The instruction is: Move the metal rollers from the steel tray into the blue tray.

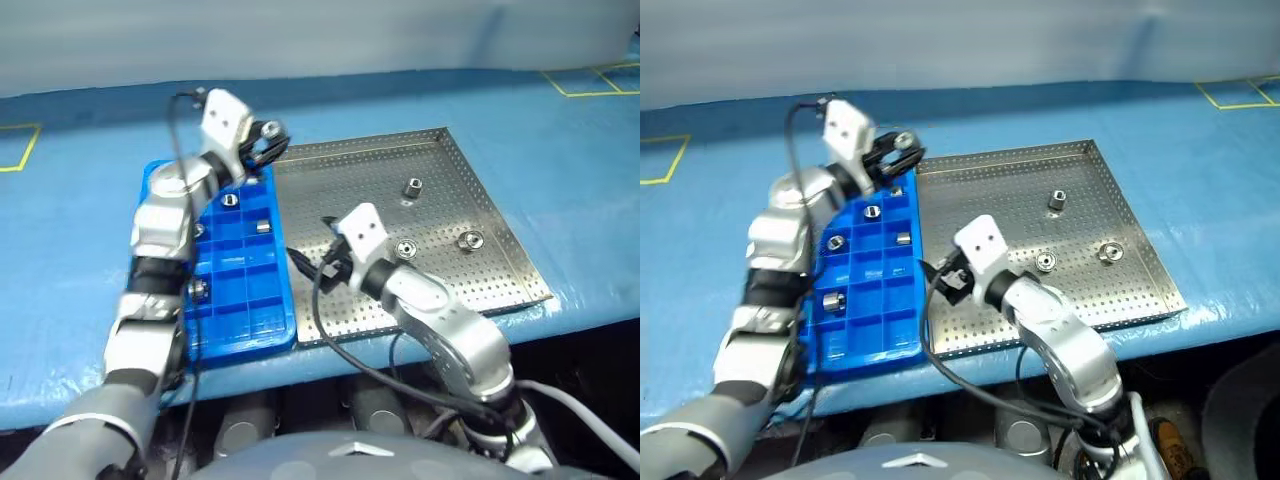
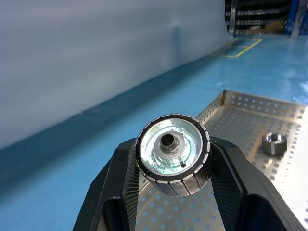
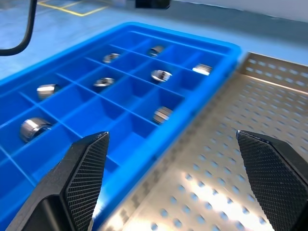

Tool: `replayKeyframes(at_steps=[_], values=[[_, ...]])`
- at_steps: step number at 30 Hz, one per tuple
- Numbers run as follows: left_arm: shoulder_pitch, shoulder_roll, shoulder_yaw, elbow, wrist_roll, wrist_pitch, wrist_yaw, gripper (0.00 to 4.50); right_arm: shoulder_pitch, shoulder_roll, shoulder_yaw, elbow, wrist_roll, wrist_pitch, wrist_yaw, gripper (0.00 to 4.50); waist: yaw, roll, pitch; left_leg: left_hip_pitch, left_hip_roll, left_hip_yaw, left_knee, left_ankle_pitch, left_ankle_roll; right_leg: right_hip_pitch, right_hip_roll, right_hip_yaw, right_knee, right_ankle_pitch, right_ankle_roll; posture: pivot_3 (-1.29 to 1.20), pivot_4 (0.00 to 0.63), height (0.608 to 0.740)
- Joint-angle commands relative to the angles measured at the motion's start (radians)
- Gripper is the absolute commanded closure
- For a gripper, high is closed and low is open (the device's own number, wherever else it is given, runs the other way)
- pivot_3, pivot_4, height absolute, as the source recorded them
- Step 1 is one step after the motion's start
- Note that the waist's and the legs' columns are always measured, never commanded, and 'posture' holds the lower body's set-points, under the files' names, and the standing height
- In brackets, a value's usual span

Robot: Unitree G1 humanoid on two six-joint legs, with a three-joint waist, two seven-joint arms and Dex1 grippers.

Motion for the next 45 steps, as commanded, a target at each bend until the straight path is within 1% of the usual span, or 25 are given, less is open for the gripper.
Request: replayKeyframes(at_steps=[1, 4, 6, 10, 12, 15, 16, 18, 23, 29, 31, 35, 38, 42, 45], values=[[0.124, 0.118, 0.076, -0.309, -0.065, 0.074, -0.048, 2.66, -0.071, 0.034, 0.072, 0.083, 0.011, -0.074, 0.091, 0.0, 0.038, 0.0, 0.0, 0.0, 0.0, 0.0, 0.0, 0.0, 0.0, 0.0, 0.0, -0.001, -0.001, 0.0, 0.0, 0.2, 0.15, 0.74], [0.294, 0.219, 0.15, -0.483, -0.108, 0.128, -0.078, 2.66, -0.116, 0.057, 0.122, 0.167, 0.005, -0.113, 0.151, 0.0, 0.082, -0.001, 0.0, -0.001, -0.001, -0.004, 0.0, -0.001, 0.001, 0.002, -0.001, -0.005, -0.004, -0.001, -0.001, 0.28, 0.15, 0.74], [0.429, 0.27, 0.217, -0.589, -0.139, 0.159, -0.098, 2.66, -0.136, 0.075, 0.158, 0.214, 0.002, -0.134, 0.191, 0.0, 0.104, -0.001, 0.0, -0.001, -0.002, -0.005, 0.0, -0.001, 0.001, 0.002, -0.002, -0.006, -0.004, -0.002, -0.002, 0.31, 0.15, 0.74], [0.638, 0.323, 0.312, -0.727, -0.174, 0.209, -0.107, 2.66, -0.157, 0.103, 0.21, 0.277, -0.006, -0.165, 0.243, 0.0, 0.138, -0.002, 0.0, 0.0, -0.003, -0.007, 0.0, -0.001, 0.0, 0.002, -0.002, -0.009, -0.004, -0.003, -0.004, 0.36, 0.15, 0.74], [0.738, 0.351, 0.341, -0.78, -0.168, 0.23, -0.116, 2.66, -0.161, 0.113, 0.231, 0.3, -0.014, -0.178, 0.262, 0.0, 0.148, -0.002, 0.0, 0.0, -0.002, -0.009, 0.0, -0.001, -0.003, 0.002, -0.001, -0.01, -0.004, -0.007, -0.009, 0.38, 0.15, 0.74], [0.846, 0.387, 0.364, -0.83, -0.153, 0.247, -0.121, 2.66, -0.164, 0.125, 0.247, 0.32, -0.018, -0.188, 0.28, 0.0, 0.161, -0.001, 0.0, 0.001, 0.0, -0.011, -0.001, 0.001, -0.006, 0.003, 0.002, -0.011, -0.002, -0.01, -0.009, 0.39, 0.15, 0.74], [0.867, 0.396, 0.365, -0.838, -0.144, 0.252, -0.114, 2.66, -0.163, 0.127, 0.251, 0.325, -0.02, -0.191, 0.285, 0.0, 0.166, -0.001, 0.0, 0.002, 0.0, -0.013, -0.001, 0.0, -0.004, 0.003, 0.003, -0.011, -0.002, -0.012, -0.007, 0.39, 0.15, 0.74], [0.899, 0.419, 0.353, -0.843, -0.114, 0.256, -0.1, 2.66, -0.161, 0.13, 0.255, 0.332, -0.024, -0.194, 0.29, 0.0, 0.174, 0.0, 0.001, 0.002, 0.001, -0.015, -0.002, 0.002, -0.007, 0.003, 0.005, -0.012, -0.001, -0.012, -0.007, 0.39, 0.15, 0.74], [0.91, 0.47, 0.274, -0.825, -0.051, 0.248, -0.078, 2.66, -0.141, 0.122, 0.249, 0.325, -0.033, -0.189, 0.289, 0.0, 0.182, 0.002, 0.002, 0.003, 0.002, -0.021, -0.003, 0.004, -0.01, 0.004, 0.007, -0.015, 0.001, -0.013, -0.01, 0.37, 0.15, 0.74], [0.821, 0.499, 0.143, -0.776, -0.013, 0.253, -0.067, 2.66, -0.112, 0.093, 0.228, 0.292, -0.033, -0.182, 0.291, 0.0, 0.179, -0.001, 0.0, 0.003, 0.001, -0.022, -0.009, 0.006, -0.013, 0.004, 0.006, -0.016, 0.0, -0.014, -0.011, 0.31, 0.15, 0.74], [0.788, 0.511, 0.106, -0.751, 0.006, 0.25, -0.065, 2.66, -0.103, 0.086, 0.221, 0.28, -0.035, -0.181, 0.283, 0.0, 0.175, -0.001, 0.0, 0.003, 0.001, -0.022, -0.014, 0.009, -0.017, 0.004, 0.006, -0.016, 0.0, -0.013, -0.01, 0.29, 0.15, 0.74], [0.734, 0.526, 0.068, -0.714, 0.02, 0.256, -0.072, 2.66, -0.086, 0.082, 0.212, 0.261, -0.04, -0.175, 0.266, 0.0, 0.164, -0.001, 0.0, 0.003, 0.001, -0.023, -0.02, 0.01, -0.02, 0.002, 0.009, -0.018, 0.0, -0.015, -0.013, 0.27, 0.15, 0.74], [0.719, 0.552, 0.073, -0.701, 0.012, 0.264, -0.102, 2.66, -0.07, 0.08, 0.202, 0.244, -0.045, -0.169, 0.25, 0.0, 0.146, -0.001, 0.0, 0.003, 0.004, -0.024, -0.021, 0.01, -0.023, 0.002, 0.01, -0.019, 0.0, -0.015, -0.019, 0.23, 0.15, 0.74], [0.735, 0.611, 0.139, -0.716, -0.032, 0.279, -0.179, 2.66, -0.045, 0.077, 0.182, 0.219, -0.046, -0.159, 0.225, 0.0, 0.126, -0.001, 0.0, 0.002, 0.009, -0.023, -0.021, 0.01, -0.023, 0.002, 0.012, -0.019, -0.001, -0.015, -0.02, 0.22, 0.15, 0.74], [0.743, 0.635, 0.182, -0.72, -0.052, 0.285, -0.21, 2.66, -0.035, 0.077, 0.174, 0.209, -0.046, -0.156, 0.215, 0.0, 0.113, -0.001, 0.0, 0.002, 0.01, -0.023, -0.021, 0.008, -0.021, 0.002, 0.012, -0.019, -0.001, -0.016, -0.02, 0.21, 0.15, 0.74]])
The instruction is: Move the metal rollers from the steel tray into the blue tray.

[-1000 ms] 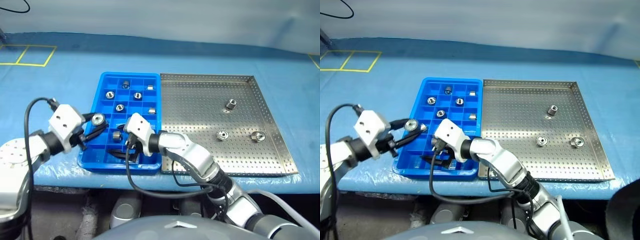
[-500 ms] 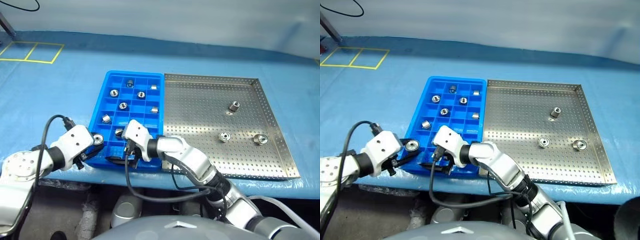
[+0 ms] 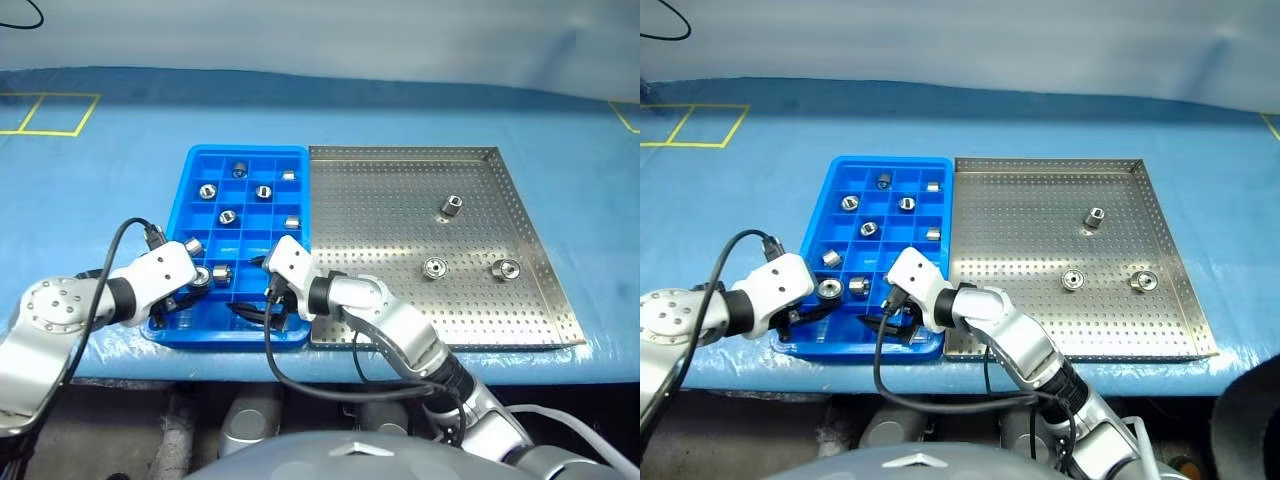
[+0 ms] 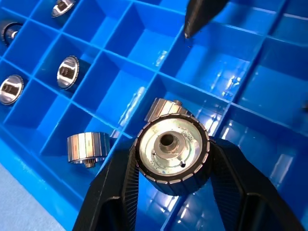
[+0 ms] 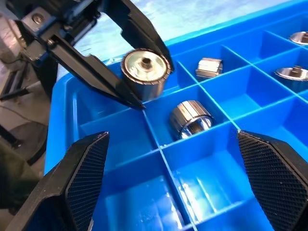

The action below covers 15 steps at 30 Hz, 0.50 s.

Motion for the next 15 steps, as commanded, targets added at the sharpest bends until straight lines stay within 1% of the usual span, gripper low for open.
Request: replayKeyframes(at_steps=[1, 5, 12, 14, 15], values=[[0.004, 0.028, 0.085, -0.025, -0.031, 0.008, -0.037, 2.66, 0.003, 0.005, -0.022, -0.052, 0.003, 0.002, -0.014, 0.0, -0.006, 0.0, 0.0, 0.0, 0.0, 0.0, 0.0, 0.0, 0.0, 0.0, 0.0, 0.0, 0.0, -0.001, 0.001, 0.21, 0.15, 0.74], [0.017, 0.05, 0.112, -0.027, -0.034, 0.019, -0.059, 2.66, 0.007, 0.006, -0.03, -0.054, 0.005, 0.002, -0.022, 0.0, -0.014, 0.0, 0.0, 0.0, 0.001, 0.0, 0.0, 0.0, 0.001, 0.0, 0.001, 0.0, 0.0, -0.002, 0.002, 0.21, 0.15, 0.74], [0.04, 0.081, 0.057, -0.04, -0.037, 0.026, -0.08, 2.66, 0.005, 0.011, -0.035, -0.053, 0.005, -0.001, -0.03, 0.0, -0.019, 0.0, 0.0, 0.001, 0.001, 0.0, 0.0, 0.0, 0.001, 0.0, 0.001, 0.0, 0.001, -0.001, 0.002, 0.22, 0.15, 0.74], [0.057, 0.101, 0.027, -0.028, -0.011, 0.02, -0.081, 1.93, 0.008, 0.013, -0.039, -0.056, 0.005, 0.0, -0.038, 0.0, -0.023, 0.0, 0.0, 0.001, 0.001, 0.0, 0.0, 0.0, 0.001, 0.0, 0.001, 0.0, 0.001, -0.001, 0.002, 0.2, 0.15, 0.74], [0.06, 0.105, 0.017, -0.024, -0.008, 0.021, -0.08, 1.68, 0.009, 0.013, -0.041, -0.059, 0.005, 0.002, -0.042, 0.0, -0.024, 0.0, 0.0, 0.001, 0.001, 0.0, 0.0, 0.0, 0.001, 0.0, 0.001, 0.0, 0.001, -0.001, 0.002, 0.2, 0.15, 0.74]])
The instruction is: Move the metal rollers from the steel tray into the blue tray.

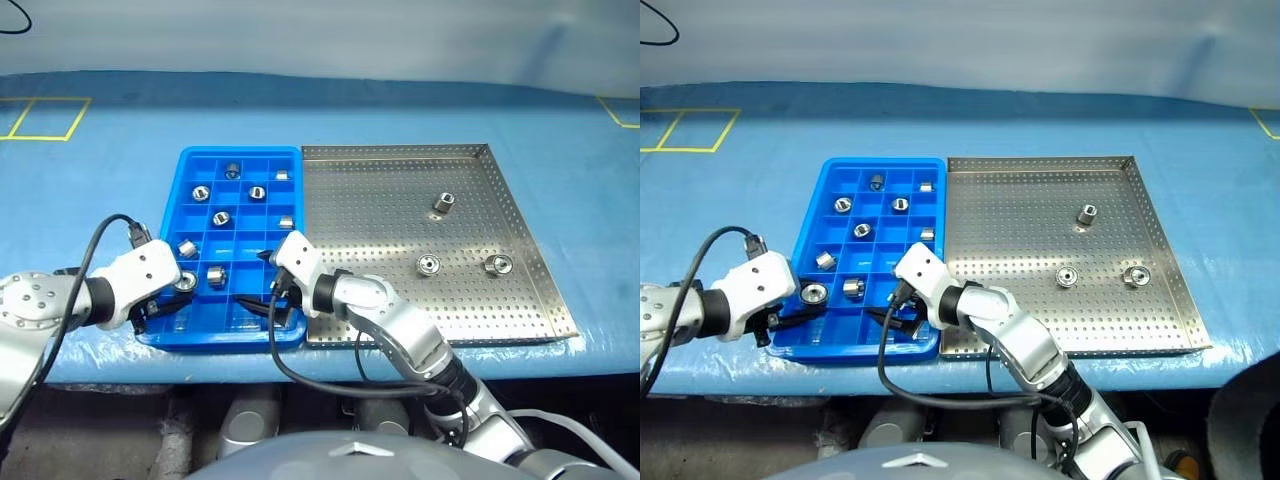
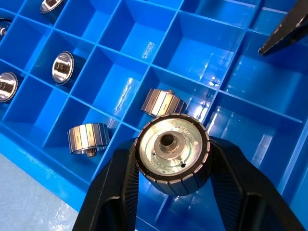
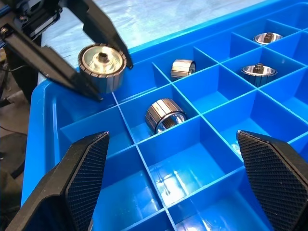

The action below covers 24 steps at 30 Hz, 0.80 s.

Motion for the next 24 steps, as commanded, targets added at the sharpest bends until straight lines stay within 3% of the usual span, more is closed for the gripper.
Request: replayKeyframes(at_steps=[1, 3, 5, 13, 20, 24], values=[[0.009, 0.024, -0.029, -0.01, 0.025, -0.01, -0.001, 1.34, 0.006, 0.01, -0.018, -0.056, 0.005, 0.003, -0.014, 0.0, -0.002, 0.0, 0.0, 0.0, 0.0, 0.0, 0.0, 0.0, 0.0, 0.0, 0.0, 0.0, 0.0, 0.0, 0.0, 0.19, 0.15, 0.74], [-0.016, 0.0, -0.033, -0.006, 0.02, -0.018, 0.016, 0.63, 0.011, 0.008, -0.027, -0.068, 0.006, 0.005, -0.024, 0.0, -0.003, 0.0, 0.0, 0.0, 0.0, 0.0, 0.0, 0.0, 0.0, 0.0, 0.0, 0.0, 0.0, 0.0, 0.0, 0.19, 0.15, 0.74], [-0.099, -0.092, -0.013, -0.003, -0.038, 0.006, 0.062, 0.03, 0.019, 0.006, -0.047, -0.096, 0.011, 0.013, -0.04, 0.0, 0.001, 0.0, 0.0, 0.0, 0.0, 0.0, 0.0, 0.0, 0.0, 0.0, 0.0, 0.0, 0.0, 0.0, 0.0, 0.19, 0.15, 0.74], [-0.438, -0.497, -0.066, 0.091, -0.089, 0.04, 0.351, 0.03, 0.061, -0.052, -0.238, -0.267, 0.025, 0.09, -0.124, 0.0, 0.003, -0.003, -0.002, 0.0, -0.001, -0.002, 0.006, 0.003, -0.005, 0.003, -0.001, -0.001, 0.0, 0.008, -0.002, 0.12, 0.15, 0.74], [-0.509, -0.788, -0.206, 0.21, -0.043, -0.106, 0.51, 0.03, 0.115, -0.144, -0.46, -0.405, 0.0, 0.239, -0.237, 0.0, -0.017, -0.002, -0.002, -0.001, -0.001, 0.0, 0.007, 0.003, -0.004, 0.003, -0.001, 0.001, 0.0, 0.008, -0.002, 0.02, 0.15, 0.74], [-0.477, -0.877, -0.308, 0.279, 0.002, -0.232, 0.524, 0.03, 0.096, -0.19, -0.554, -0.396, -0.06, 0.359, -0.337, 0.0, -0.035, -0.002, -0.002, -0.001, -0.001, 0.003, 0.007, 0.002, -0.002, 0.002, -0.002, 0.003, 0.0, 0.009, -0.002, -0.03, 0.15, 0.74]])
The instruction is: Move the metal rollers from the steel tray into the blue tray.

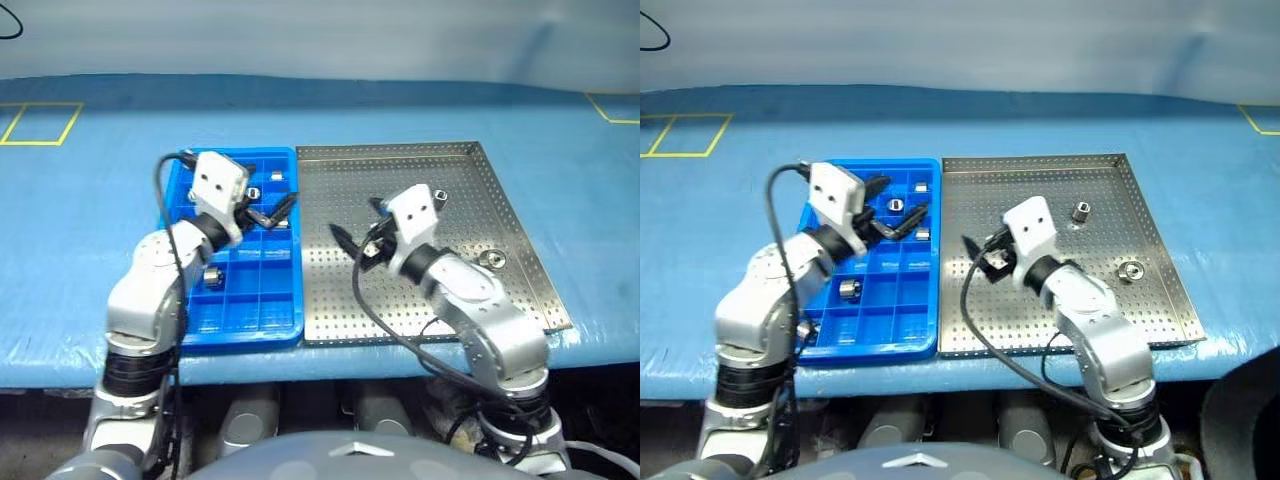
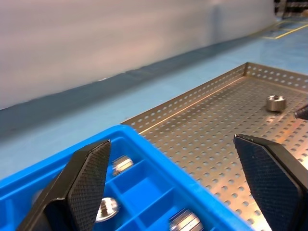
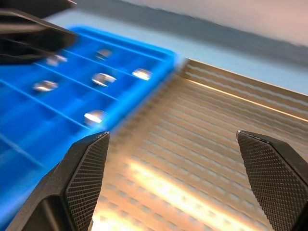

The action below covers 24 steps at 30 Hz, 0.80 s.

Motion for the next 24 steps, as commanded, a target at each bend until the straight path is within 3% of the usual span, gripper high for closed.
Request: replayKeyframes(at_steps=[1, 6, 11, 18, 24], values=[[0.023, -0.039, -0.075, 0.044, 0.055, -0.141, 0.011, 0.03, -0.027, -0.013, -0.098, -0.022, -0.044, 0.089, -0.08, 0.0, -0.011, 0.001, 0.0, 0.0, 0.0, 0.001, 0.0, 0.0, 0.0, 0.0, 0.0, 0.001, 0.0, 0.0, 0.0, -0.04, 0.15, 0.74], [0.055, -0.057, -0.147, 0.1, 0.104, -0.24, -0.004, 0.03, -0.095, 0.046, -0.218, 0.039, -0.075, 0.198, -0.187, 0.0, -0.037, 0.001, 0.0, 0.001, 0.002, 0.005, 0.0, -0.003, 0.005, -0.001, 0.002, 0.005, 0.001, 0.0, 0.0, -0.06, 0.15, 0.74], [0.077, -0.076, -0.177, 0.115, 0.113, -0.265, -0.003, 0.03, -0.257, 0.178, -0.278, 0.244, -0.129, 0.22, -0.338, 0.0, -0.058, 0.001, 0.0, 0.003, 0.004, 0.013, 0.0, -0.002, 0.008, -0.001, 0.004, 0.009, 0.001, 0.004, 0.002, -0.08, 0.15, 0.74], [0.091, -0.088, -0.183, 0.125, 0.109, -0.276, -0.007, 0.03, -0.476, 0.251, -0.262, 0.698, -0.224, 0.038, -0.513, 0.0, -0.07, 0.002, -0.001, 0.004, 0.003, 0.018, 0.001, -0.001, 0.011, -0.001, 0.004, 0.012, 0.0, 0.007, 0.002, -0.06, 0.15, 0.74], [0.098, -0.08, -0.175, 0.114, 0.112, -0.272, -0.005, 0.03, -0.618, 0.237, -0.304, 1.038, -0.208, -0.179, -0.555, 0.0, -0.071, 0.002, 0.0, 0.004, 0.003, 0.02, 0.0, -0.002, 0.013, -0.001, 0.004, 0.013, -0.001, 0.008, 0.003, -0.03, 0.15, 0.74]])
